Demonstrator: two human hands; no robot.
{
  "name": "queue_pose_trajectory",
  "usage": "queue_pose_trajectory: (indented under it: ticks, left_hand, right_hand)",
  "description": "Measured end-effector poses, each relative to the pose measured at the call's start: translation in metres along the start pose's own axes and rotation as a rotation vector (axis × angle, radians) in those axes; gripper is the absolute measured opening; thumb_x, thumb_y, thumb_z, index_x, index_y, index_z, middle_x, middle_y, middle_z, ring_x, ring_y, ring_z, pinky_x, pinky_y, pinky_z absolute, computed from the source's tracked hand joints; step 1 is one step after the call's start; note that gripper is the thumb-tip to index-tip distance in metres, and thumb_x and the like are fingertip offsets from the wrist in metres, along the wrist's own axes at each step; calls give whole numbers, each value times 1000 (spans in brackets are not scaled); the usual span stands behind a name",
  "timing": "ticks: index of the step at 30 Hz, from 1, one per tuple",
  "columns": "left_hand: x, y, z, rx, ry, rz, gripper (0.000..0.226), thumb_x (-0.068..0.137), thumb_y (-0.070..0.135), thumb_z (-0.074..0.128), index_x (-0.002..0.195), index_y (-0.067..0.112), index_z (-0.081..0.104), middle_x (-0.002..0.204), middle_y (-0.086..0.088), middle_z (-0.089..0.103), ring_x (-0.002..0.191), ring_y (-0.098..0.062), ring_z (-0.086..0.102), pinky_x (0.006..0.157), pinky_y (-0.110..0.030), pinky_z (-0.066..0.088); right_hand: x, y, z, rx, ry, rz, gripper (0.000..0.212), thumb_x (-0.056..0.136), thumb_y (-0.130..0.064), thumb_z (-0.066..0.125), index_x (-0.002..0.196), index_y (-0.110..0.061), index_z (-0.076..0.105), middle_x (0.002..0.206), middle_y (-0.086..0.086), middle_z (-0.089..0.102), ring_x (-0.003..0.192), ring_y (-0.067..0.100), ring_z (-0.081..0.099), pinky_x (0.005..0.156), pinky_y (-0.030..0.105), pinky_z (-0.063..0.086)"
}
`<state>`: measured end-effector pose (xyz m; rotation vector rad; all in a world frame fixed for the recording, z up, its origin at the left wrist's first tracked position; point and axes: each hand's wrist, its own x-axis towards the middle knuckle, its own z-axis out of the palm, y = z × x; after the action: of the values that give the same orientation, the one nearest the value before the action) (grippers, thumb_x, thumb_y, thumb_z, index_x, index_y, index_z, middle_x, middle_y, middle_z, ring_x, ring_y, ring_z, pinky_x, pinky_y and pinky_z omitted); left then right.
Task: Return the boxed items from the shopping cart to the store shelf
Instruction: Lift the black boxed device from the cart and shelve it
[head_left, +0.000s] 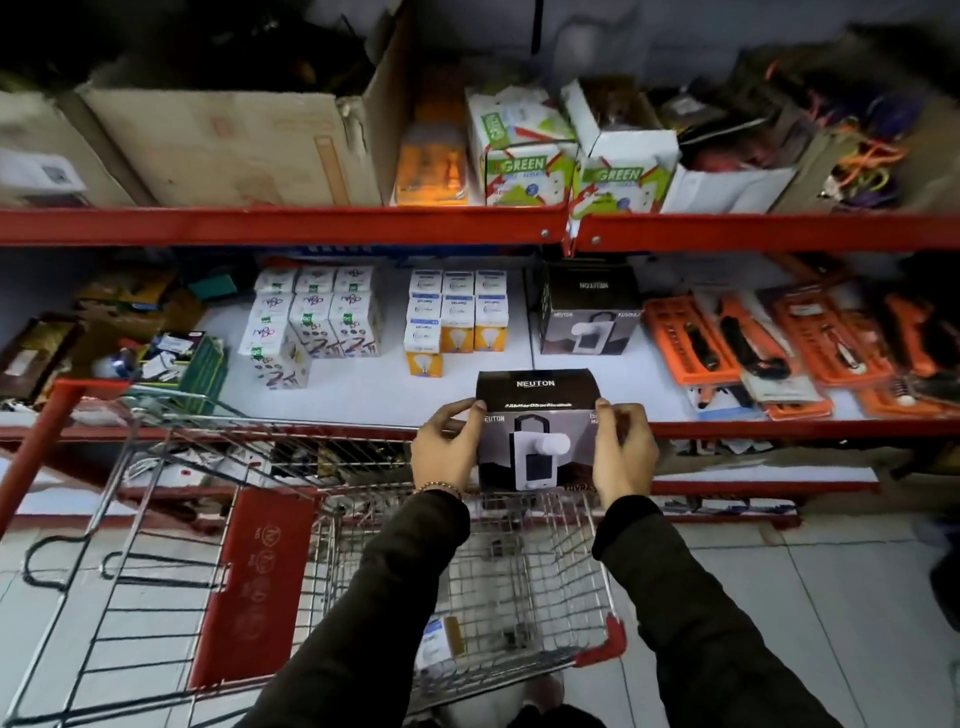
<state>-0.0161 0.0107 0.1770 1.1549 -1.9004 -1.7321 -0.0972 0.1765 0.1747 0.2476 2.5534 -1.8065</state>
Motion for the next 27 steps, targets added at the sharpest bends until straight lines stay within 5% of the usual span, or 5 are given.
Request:
queue_pose_trajectory:
  ticks: [5, 9, 14, 23, 27]
  left_hand:
    - [19, 20, 48, -4, -46, 71, 18, 85, 43, 67, 99, 33, 73, 79, 9, 67, 79, -17, 70, 76, -36, 61]
    - [37, 24, 90, -4, -132, 79, 24, 93, 30, 61, 115, 27, 67, 105, -10, 72, 88, -18, 67, 85, -37, 59]
    - [54, 16, 127, 126, -186, 29, 32, 95, 22, 57, 128, 22, 60, 117, -10, 71, 94, -19, 62, 85, -24, 48]
    - [61, 12, 147, 224, -159, 17, 34, 93, 25, 58, 127, 26, 60, 116, -5, 71, 107, -25, 66, 86, -22, 44]
    - [56, 12, 147, 241, -163, 46, 38, 96, 25, 57, 133, 18, 55, 126, -10, 66, 108, -28, 65, 87, -22, 45]
  right_hand:
    - [55, -1, -16, -11, 22, -53, 12, 92, -30, 55, 89, -19, 58, 97, 4, 66, 80, 17, 58, 72, 27, 40]
    - [97, 10, -24, -57, -21, -38, 7, 94, -20, 55, 94, -16, 61, 102, 6, 67, 93, 23, 60, 85, 31, 45]
    - [136, 28, -32, -146, -125, 19, 22, 98, -18, 52, 115, -10, 65, 118, 9, 65, 106, 21, 57, 94, 25, 37]
    - [158, 33, -34, -230, -179, 67, 31, 100, -20, 48, 127, -8, 60, 127, 14, 64, 117, 30, 58, 98, 27, 37]
    - [151, 30, -36, -288, -190, -24, 39, 99, -22, 51, 137, -13, 48, 143, 13, 47, 129, 29, 48, 105, 32, 37]
